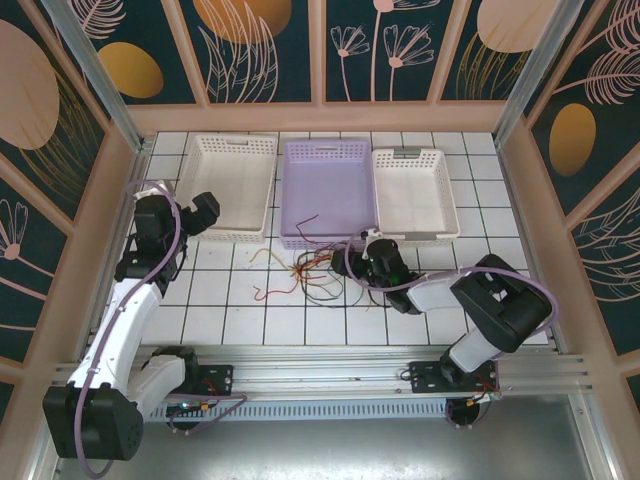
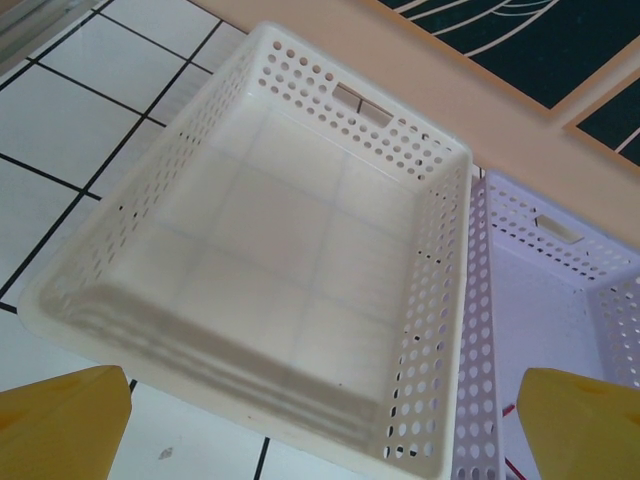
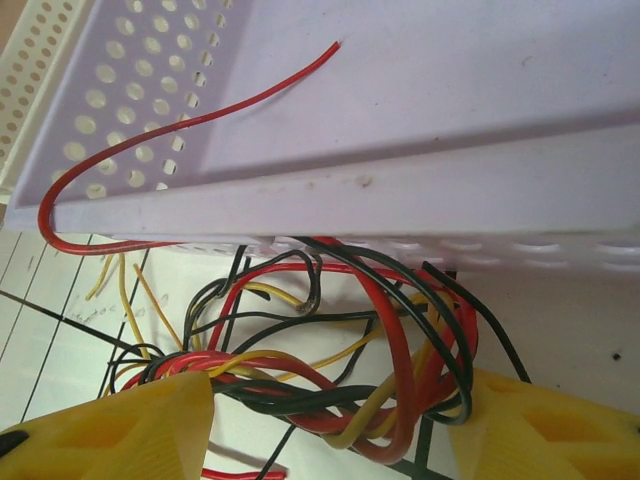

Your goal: Untangle the cables

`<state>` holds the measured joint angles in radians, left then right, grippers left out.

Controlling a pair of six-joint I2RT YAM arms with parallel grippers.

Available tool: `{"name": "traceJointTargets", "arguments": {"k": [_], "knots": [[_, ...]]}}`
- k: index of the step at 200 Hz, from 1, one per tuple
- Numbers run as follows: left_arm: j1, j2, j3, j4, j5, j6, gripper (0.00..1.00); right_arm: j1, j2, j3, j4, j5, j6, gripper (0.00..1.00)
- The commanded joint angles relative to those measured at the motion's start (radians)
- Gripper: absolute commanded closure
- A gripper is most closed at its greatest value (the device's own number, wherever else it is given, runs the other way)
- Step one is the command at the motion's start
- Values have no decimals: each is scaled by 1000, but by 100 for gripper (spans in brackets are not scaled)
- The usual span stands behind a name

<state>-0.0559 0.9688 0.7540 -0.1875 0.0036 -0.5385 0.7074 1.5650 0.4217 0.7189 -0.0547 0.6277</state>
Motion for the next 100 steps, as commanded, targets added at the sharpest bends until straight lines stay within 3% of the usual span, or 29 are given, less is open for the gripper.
{"name": "traceJointTargets", "arguments": {"k": [1,58,100], "knots": [[7,2,14,0,28,21,2,-15,2,-29,133,-32,9,36],[7,15,16,3,44,26,1,-8,-10,-123,220,-22,64,37],[7,21,16,4,55,26,2,-8,24,-84,264,-33,53,39]]}}
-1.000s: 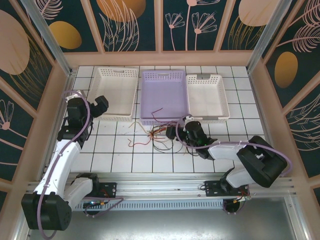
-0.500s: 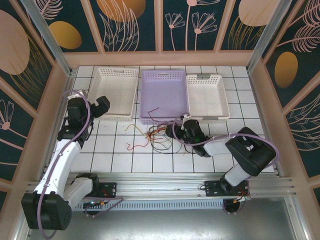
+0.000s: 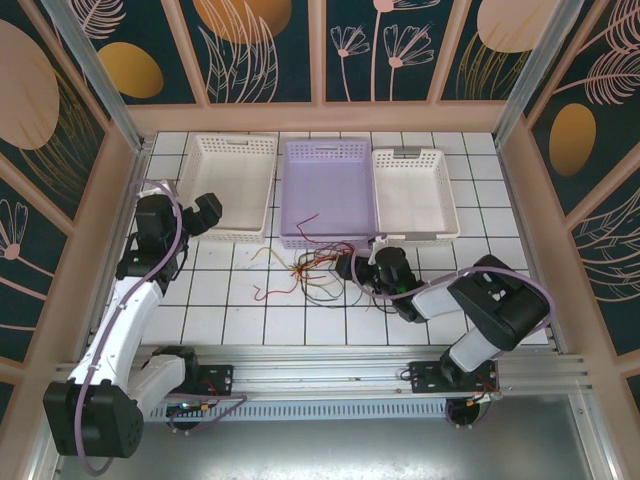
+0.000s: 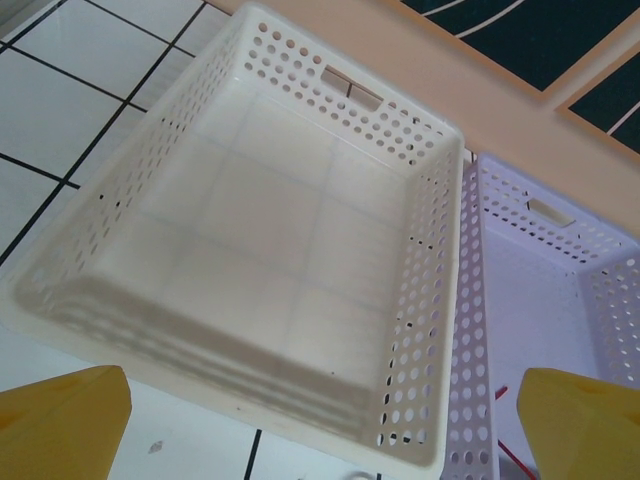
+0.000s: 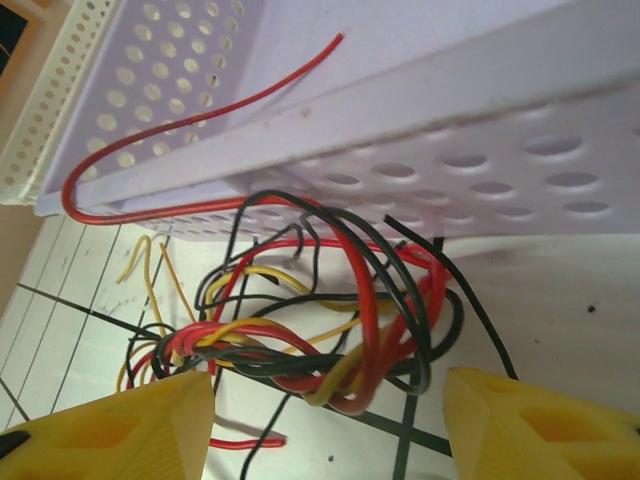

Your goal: Untangle the cables

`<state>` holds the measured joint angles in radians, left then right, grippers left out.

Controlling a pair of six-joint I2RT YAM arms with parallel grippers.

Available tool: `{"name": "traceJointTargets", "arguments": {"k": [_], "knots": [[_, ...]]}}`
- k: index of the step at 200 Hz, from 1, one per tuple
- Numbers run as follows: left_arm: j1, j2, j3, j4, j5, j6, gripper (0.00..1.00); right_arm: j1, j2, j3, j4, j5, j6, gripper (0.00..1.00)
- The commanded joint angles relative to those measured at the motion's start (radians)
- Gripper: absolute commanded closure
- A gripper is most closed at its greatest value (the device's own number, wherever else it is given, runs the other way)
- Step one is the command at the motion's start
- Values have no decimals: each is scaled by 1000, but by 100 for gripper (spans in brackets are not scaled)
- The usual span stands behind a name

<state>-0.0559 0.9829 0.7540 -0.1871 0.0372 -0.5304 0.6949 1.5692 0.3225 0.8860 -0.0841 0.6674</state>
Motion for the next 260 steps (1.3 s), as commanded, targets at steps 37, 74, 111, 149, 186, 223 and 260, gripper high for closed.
{"name": "traceJointTargets", "arguments": {"k": [37,74,111,149,186,223,260], "knots": [[7,6,14,5,25,18,1,5,103,78,142,-31,6,48],[7,11,13,8,33,22,2,1,166,101,184,-37,18,61],[7,14,14,9,49,23,2,3,166,112,193,-48,17,78],[7,12,8,14,86,11,1,5,105,94,174,-58,5,92],[7,-35,-93,102,230,-110,5,15,-23,52,126,-59,-14,100],[-60,-100,-248,258,377,-214,10,23,-182,16,53,-62,-38,100],[-219,-121,-320,384,391,-233,9,22,-330,31,-37,-89,-55,100]]}}
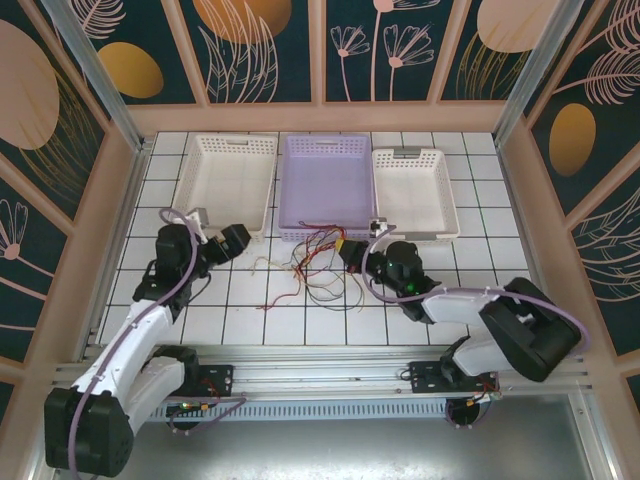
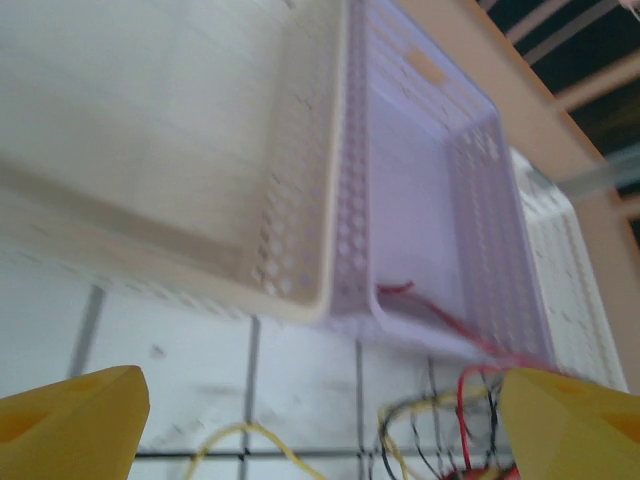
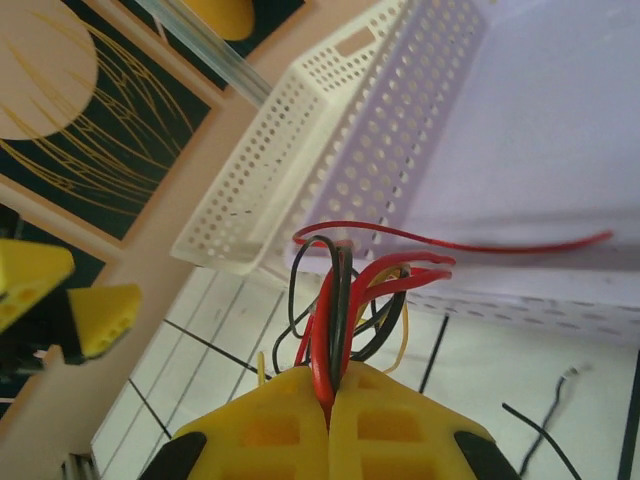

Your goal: Untangle the cables

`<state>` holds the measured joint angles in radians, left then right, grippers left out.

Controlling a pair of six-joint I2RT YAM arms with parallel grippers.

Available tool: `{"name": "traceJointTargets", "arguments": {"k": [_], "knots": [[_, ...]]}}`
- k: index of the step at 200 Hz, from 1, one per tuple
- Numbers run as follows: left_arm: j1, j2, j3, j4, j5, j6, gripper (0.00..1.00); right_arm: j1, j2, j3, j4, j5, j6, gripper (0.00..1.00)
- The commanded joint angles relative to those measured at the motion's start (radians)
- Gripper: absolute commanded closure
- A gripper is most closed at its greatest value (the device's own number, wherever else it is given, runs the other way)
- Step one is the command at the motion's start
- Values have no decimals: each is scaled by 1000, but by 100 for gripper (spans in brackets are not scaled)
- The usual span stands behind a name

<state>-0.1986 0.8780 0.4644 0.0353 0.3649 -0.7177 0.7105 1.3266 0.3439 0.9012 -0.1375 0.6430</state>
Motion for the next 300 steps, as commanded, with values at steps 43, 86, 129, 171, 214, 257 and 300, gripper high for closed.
{"name": "traceJointTargets", "arguments": {"k": [43,86,129,171,214,257,300], "knots": [[-248,43,-53,253,82,-17,9,7,-194,69,-171,-70,-59,100],[-349,125,-60,290,80,18,10,7,-252,84,-209,-103,-62,100],[-468,210,-54,329,56,51,11,7,-276,111,-242,-124,-53,100],[-571,305,-15,331,4,96,18,7,-301,126,-237,-155,-29,100],[-591,309,-33,389,-26,89,27,8,-317,129,-268,-152,-32,100],[-593,290,-76,471,-33,65,46,7,-328,120,-266,-156,-20,100],[-593,276,-100,479,-30,62,76,4,-352,112,-305,-108,-10,100]]}}
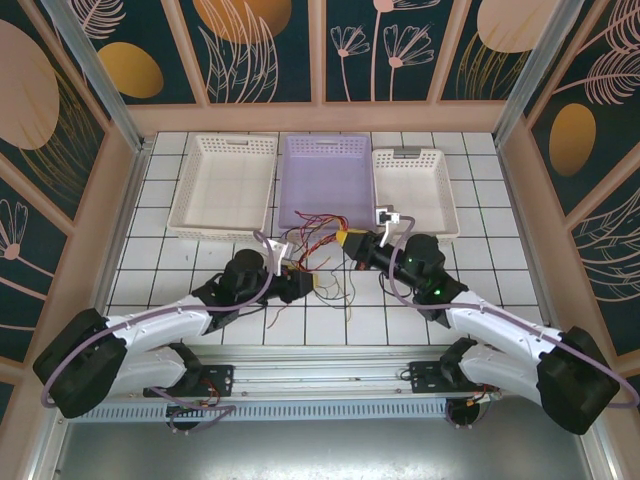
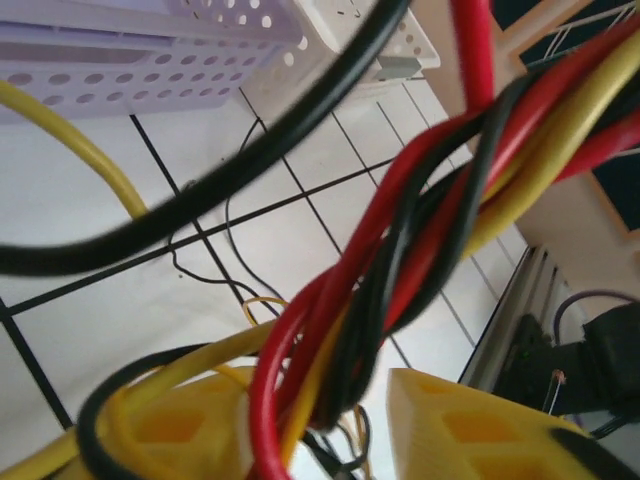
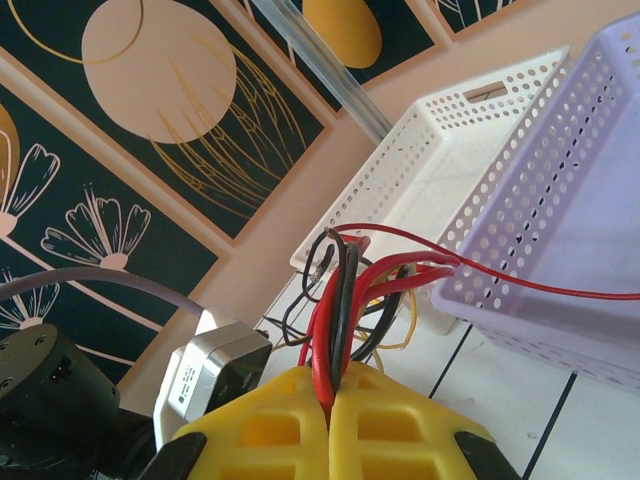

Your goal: Untangle the cables

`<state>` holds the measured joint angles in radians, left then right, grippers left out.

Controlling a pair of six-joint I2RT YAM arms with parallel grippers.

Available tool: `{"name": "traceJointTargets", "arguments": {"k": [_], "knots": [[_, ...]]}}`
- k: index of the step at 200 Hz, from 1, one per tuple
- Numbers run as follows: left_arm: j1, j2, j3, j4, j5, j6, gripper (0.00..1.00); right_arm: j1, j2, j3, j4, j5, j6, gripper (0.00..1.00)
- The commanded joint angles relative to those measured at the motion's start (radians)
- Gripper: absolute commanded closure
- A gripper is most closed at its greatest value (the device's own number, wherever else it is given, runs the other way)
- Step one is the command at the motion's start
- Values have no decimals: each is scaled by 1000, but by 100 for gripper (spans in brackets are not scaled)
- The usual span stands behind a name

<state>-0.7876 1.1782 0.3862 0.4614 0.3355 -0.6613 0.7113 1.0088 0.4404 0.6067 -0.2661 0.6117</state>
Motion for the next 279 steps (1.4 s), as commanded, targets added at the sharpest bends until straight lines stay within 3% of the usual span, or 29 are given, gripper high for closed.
{"name": "traceJointTargets", "arguments": {"k": [1,24,69,84,97,116,133,178,279], "knots": [[-4,-24,-22,53,0,5,77,3,-34,15,-11,21,23,100],[-7,-35,-43,62,2,2,100,2,-41,7,-23,29,26,100],[-11,-63,-51,53,-5,0,100,1,-55,-8,-63,36,42,100],[-13,-71,-44,31,-20,2,100,1,-77,-28,-60,18,56,73],[-14,-72,-34,19,-21,-3,100,6,-98,-49,-25,-34,67,58],[-18,-69,-17,12,-23,-10,100,43,-124,-78,12,-57,90,44],[-26,-62,1,18,-24,-17,100,93,-129,-107,55,-46,102,38],[-41,-61,32,40,-19,-39,100,193,-69,-146,118,35,118,37],[-169,-4,59,47,-19,-26,100,185,54,-70,129,166,128,53]]}}
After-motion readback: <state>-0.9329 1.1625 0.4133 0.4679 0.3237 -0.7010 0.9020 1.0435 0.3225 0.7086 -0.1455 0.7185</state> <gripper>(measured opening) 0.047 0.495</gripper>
